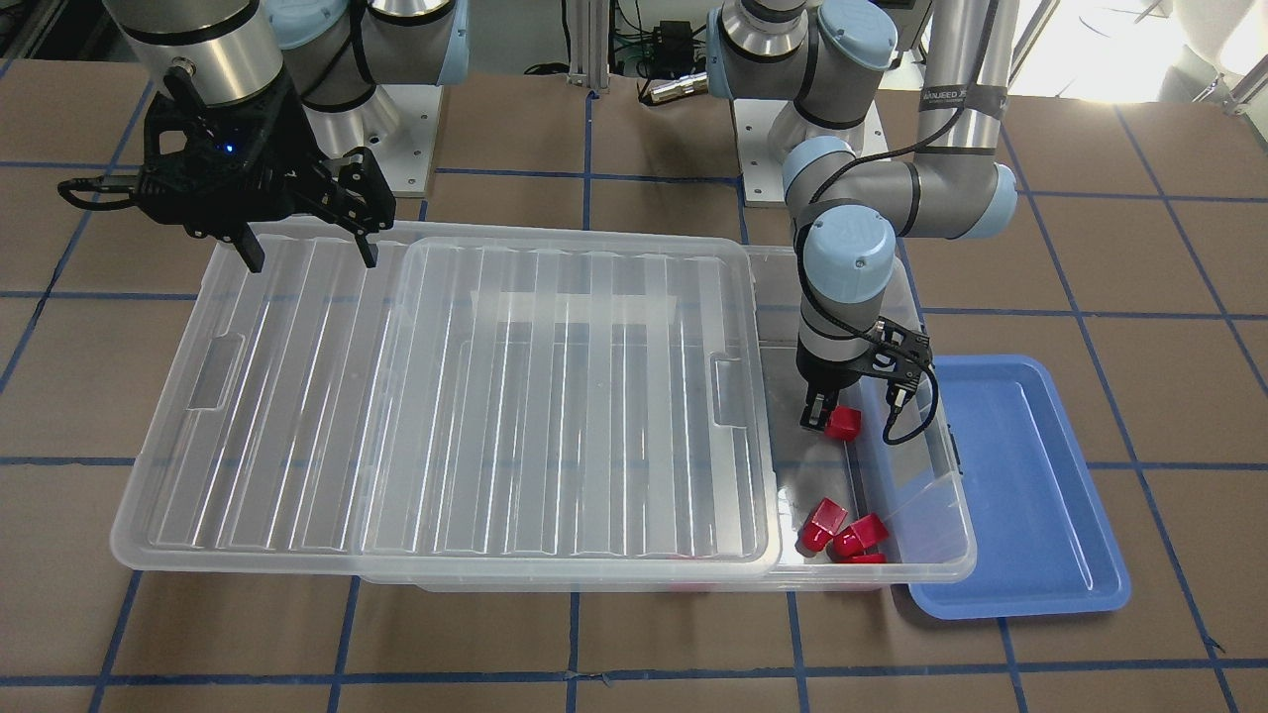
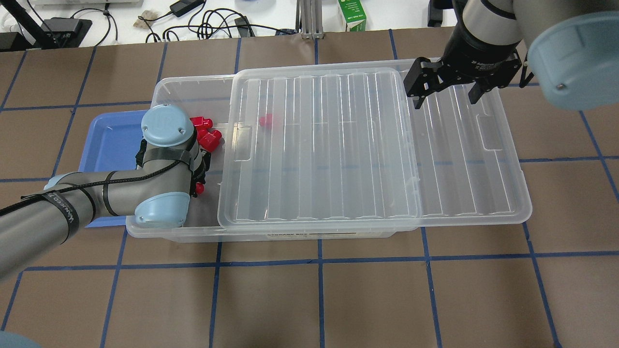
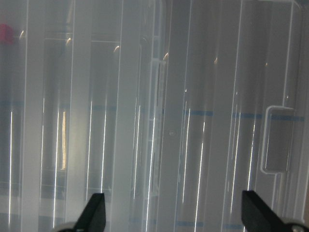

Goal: Place red block in blue tray from box

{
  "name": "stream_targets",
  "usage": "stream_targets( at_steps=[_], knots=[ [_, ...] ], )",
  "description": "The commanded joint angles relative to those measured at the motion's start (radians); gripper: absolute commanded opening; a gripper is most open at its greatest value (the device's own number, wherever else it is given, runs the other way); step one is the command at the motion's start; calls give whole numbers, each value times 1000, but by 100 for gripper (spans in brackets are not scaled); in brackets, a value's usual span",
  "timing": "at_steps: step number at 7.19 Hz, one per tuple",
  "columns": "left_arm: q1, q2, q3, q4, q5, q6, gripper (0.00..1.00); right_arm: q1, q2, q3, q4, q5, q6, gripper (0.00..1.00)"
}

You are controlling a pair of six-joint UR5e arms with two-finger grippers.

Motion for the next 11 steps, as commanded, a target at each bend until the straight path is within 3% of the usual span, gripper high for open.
stream_targets(
  at_steps=[1,3,6,11],
  knots=[
    [0,-7,-2,0,0,1,45,0,0,0,0,0,0,100],
    [0,-10,0,0,0,53,25,0,0,0,0,0,0,100],
    [-2,-10,3,0,0,64,16,0,0,0,0,0,0,100],
    [-8,68,14,-12,-3,113,14,0,0,0,0,0,0,100]
  ],
)
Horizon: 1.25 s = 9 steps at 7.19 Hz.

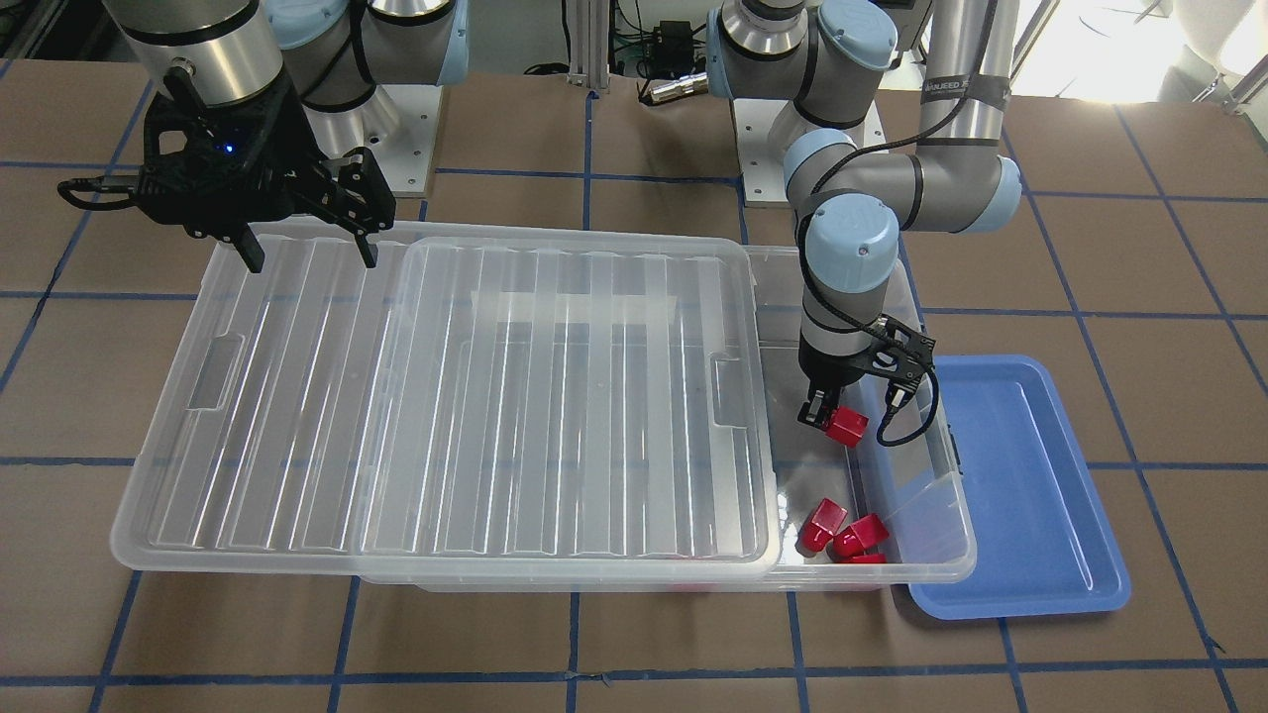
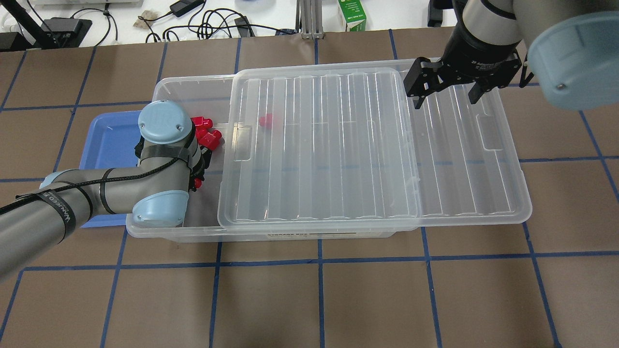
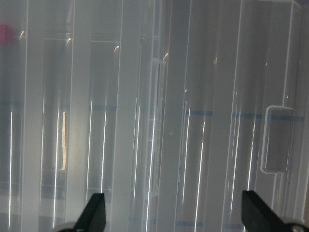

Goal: Place red block in blue tray from box

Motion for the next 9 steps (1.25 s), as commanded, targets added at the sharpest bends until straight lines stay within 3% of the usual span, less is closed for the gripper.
stream_targets(
  at_steps=[1,3,5,8,9],
  knots=[
    [-2,64,13,-47,-5,27,14,0,0,0,0,0,0,100],
    [-4,141,126,-263,-21,46,15,0,0,0,0,0,0,100],
    [-2,198,279,-510,-96,69,15,0,0,0,0,0,-2,100],
    [62,235,362,-624,-82,339,16,-40,8,-5,-8,-2,-90,100],
    [179,229,361,-623,-87,485,16,-132,8,-5,-6,-3,-186,100]
  ],
)
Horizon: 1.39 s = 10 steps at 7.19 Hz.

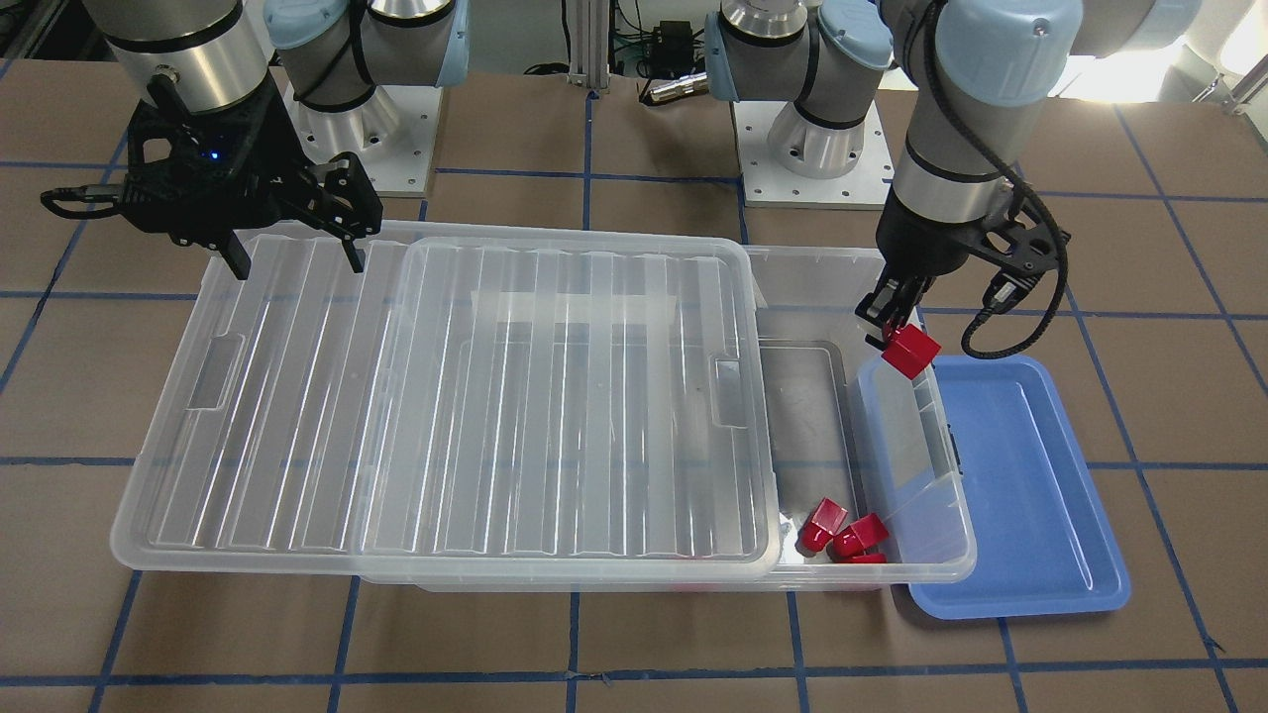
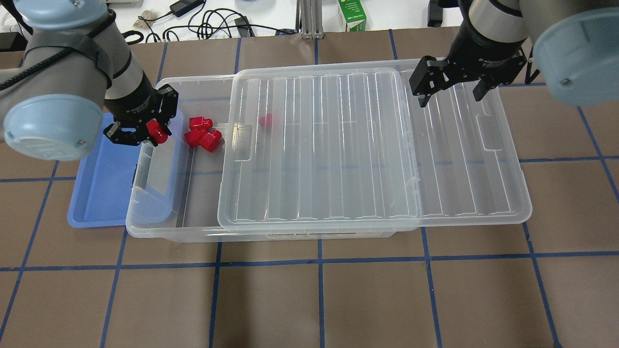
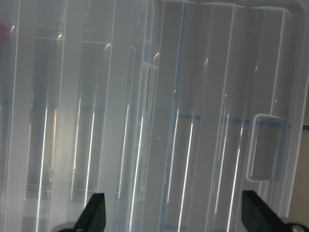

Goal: Place red block in blue tray from box

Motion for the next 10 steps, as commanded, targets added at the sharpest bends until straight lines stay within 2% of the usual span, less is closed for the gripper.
stream_targets(
  at_steps=[1,2,3,4,5,6,8,10],
  knots=[
    [246,-13,-3,-5,-12,311,16,-234,2,3,5,13,-137,100],
    [343,-39,-8,5,-44,407,16,-364,5,11,4,21,-310,100],
    [370,-72,-9,11,-68,523,16,-423,23,41,-5,23,-471,100],
    [395,-134,-18,63,-78,632,16,-457,46,93,-71,12,-471,100],
    [404,-205,-72,203,-139,686,17,-465,58,165,-153,12,-458,100],
    [404,-261,-125,320,-140,778,17,-465,61,210,-185,21,-436,100],
    [392,-297,-149,370,-138,800,20,-456,132,233,-268,21,-410,100],
    [392,-338,-153,397,-137,915,35,-418,132,232,-268,24,-380,100]
  ],
)
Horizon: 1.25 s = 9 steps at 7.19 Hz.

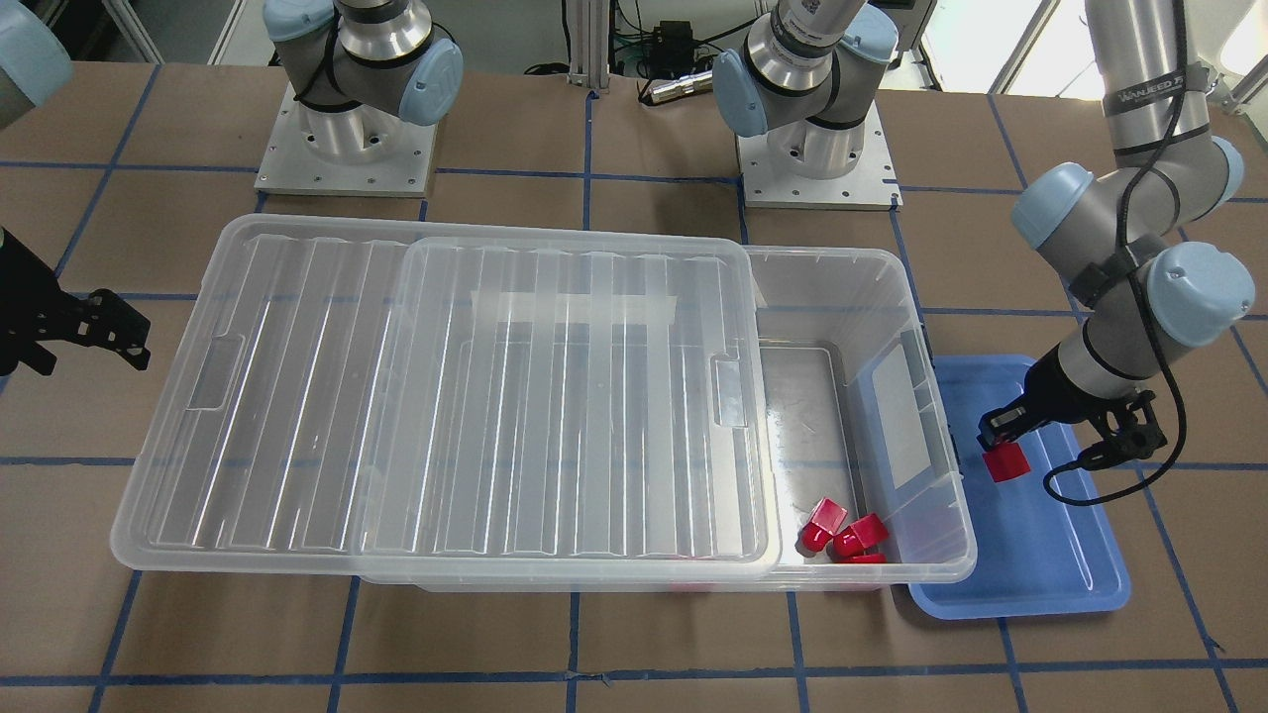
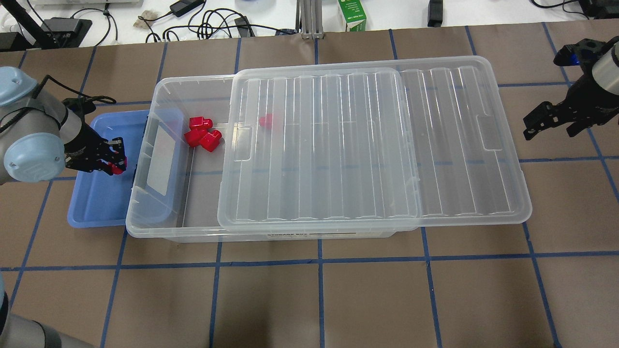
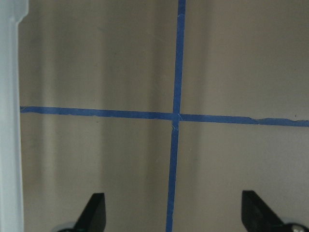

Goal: Place red block in blue tray from box

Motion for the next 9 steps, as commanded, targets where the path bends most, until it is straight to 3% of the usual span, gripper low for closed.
stream_targets(
  at_steps=[1,2,4,7,9],
  knots=[
    [-1,-33,-2,29,2,66,90,75,2,-3,-6,0,77,100],
    [0,-31,-1,27,5,72,100,108,2,-2,-7,0,96,100],
    [-13,30,33,-26,6,77,100,164,0,-2,-7,0,144,100],
    [-84,151,248,-424,11,62,100,261,4,-3,-13,0,187,100],
    [-180,217,278,-494,46,48,100,315,2,-6,-13,0,233,100]
  ],
)
